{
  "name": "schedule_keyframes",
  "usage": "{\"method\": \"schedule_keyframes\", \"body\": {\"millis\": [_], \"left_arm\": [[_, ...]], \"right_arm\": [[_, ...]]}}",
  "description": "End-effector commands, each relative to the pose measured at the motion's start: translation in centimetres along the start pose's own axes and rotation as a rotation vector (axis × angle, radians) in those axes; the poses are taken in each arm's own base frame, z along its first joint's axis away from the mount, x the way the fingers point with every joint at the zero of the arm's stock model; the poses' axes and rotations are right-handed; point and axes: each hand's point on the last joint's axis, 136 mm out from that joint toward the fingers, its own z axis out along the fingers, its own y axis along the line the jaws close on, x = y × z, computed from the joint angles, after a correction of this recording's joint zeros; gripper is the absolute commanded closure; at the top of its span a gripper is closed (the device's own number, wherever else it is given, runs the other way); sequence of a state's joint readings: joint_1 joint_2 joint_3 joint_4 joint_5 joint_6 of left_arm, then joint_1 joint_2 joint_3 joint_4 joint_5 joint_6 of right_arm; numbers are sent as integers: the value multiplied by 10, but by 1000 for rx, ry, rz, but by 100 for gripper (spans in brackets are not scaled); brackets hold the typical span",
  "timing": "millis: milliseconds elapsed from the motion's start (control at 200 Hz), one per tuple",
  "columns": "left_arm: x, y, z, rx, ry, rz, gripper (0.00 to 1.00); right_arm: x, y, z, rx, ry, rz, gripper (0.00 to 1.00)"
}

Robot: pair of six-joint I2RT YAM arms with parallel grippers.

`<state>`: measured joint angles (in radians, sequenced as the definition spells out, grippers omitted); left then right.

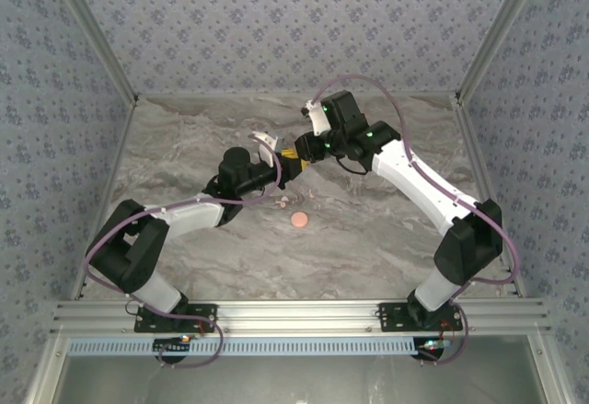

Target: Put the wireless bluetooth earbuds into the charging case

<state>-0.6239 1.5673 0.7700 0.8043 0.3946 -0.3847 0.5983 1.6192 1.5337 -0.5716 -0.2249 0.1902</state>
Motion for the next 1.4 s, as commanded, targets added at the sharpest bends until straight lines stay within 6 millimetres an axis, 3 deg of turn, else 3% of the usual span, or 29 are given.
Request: {"method": "schedule_keyframes", "body": {"millis": [0, 105, 1394], "left_arm": [[-30, -11, -3, 12, -76, 52, 86], [-29, -11, -3, 12, -72, 55, 86], [-20, -15, -4, 38, -27, 112, 87]], "right_arm": [[3, 2, -11, 18, -2, -5, 75], [9, -1, -11, 28, 22, 1, 75], [-8, 19, -32, -46, -22, -19, 60]]}}
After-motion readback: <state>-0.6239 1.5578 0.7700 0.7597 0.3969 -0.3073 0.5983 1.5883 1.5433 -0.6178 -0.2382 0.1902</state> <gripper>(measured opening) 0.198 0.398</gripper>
